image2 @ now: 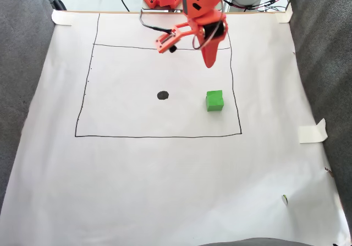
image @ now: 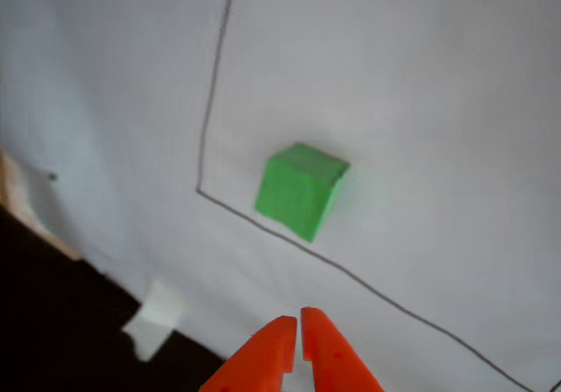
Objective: Grasp the colored block, Place it on the black dot, and then return the arm to the default position.
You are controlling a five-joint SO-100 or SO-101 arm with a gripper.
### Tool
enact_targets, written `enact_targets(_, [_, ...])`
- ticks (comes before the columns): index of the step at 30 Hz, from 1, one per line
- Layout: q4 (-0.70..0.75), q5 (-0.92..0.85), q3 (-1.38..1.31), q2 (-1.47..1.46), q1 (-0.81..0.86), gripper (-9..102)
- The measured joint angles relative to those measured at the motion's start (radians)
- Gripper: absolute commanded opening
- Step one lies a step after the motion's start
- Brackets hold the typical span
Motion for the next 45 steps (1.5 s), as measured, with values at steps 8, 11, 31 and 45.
enact_targets(8, [-0.163, 0.012, -0.003, -0.071, 0.003, 0])
enact_targets(11, [-0.198, 0.026, 0.003, -0.071, -0.006, 0])
enact_targets(31, [-0.095, -0.008, 0.025, -0.104, -0.003, 19])
enact_targets(45, [-0.087, -0.072, 0.025, -0.181, 0.012, 42])
